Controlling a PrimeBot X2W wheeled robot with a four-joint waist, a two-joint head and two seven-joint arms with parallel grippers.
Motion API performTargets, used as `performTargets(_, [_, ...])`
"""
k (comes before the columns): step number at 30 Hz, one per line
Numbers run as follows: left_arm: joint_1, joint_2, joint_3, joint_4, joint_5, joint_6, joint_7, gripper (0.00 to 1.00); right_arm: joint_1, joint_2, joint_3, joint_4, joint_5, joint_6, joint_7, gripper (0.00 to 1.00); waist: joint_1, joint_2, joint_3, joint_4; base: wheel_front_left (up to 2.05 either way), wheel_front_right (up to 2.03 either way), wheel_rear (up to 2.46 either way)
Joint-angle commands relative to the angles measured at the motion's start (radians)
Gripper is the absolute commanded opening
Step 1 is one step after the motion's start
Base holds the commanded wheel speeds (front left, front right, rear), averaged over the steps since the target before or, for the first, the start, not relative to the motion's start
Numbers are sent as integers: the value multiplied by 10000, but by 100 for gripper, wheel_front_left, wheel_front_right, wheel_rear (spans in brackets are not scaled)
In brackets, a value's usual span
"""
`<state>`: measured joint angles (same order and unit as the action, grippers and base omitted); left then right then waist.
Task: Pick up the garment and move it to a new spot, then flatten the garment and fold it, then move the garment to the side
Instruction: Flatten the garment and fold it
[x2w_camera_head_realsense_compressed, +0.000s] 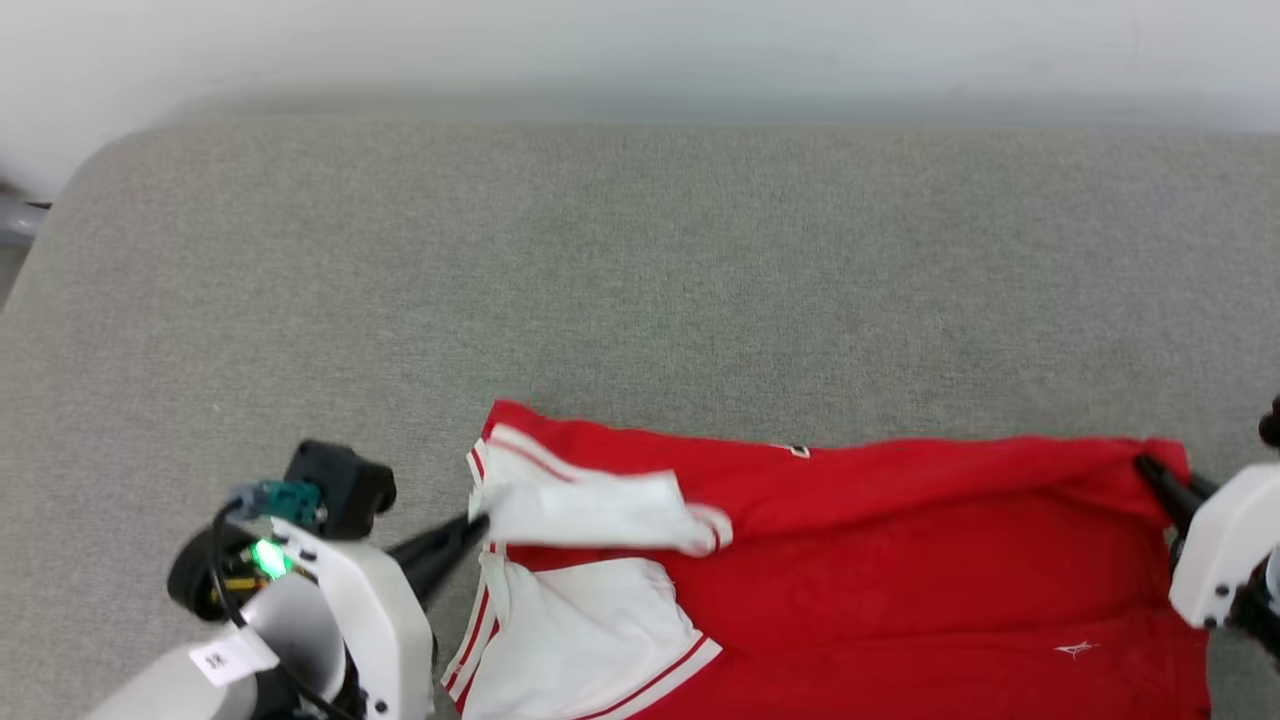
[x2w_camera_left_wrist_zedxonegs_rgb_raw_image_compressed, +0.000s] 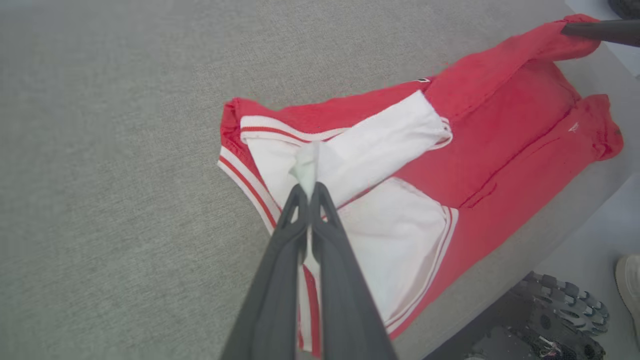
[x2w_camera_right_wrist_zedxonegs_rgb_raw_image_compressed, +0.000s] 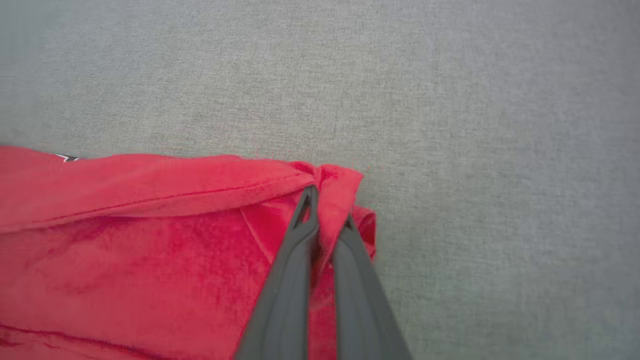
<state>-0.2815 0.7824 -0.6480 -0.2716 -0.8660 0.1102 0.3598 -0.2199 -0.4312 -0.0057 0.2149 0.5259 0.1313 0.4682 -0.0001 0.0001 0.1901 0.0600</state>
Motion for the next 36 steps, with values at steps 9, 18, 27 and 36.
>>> performTargets(9, [1270, -318, -456, 400, -439, 12, -387, 0, 1797, -17, -219, -837, 820, -11, 537, 0, 1, -1, -470, 35, 0, 0, 0])
performTargets(18, [1826, -520, -590, 1464, -740, -136, -737, 0, 2542, -176, -328, -1350, 804, -11, 1021, 0, 1, -1, -629, -34, 0, 0, 0])
performTargets(27, [1908, -769, -777, 2136, -741, -424, -980, 0, 2860, -367, -80, -1093, 297, -11, 965, 0, 1, -1, -595, -29, 0, 0, 0])
performTargets(36, [1727, -1005, -1052, 2822, -133, -557, -1442, 100, 2893, -401, 214, -611, 377, -11, 989, 100, 1, -1, -788, -47, 0, 0, 0])
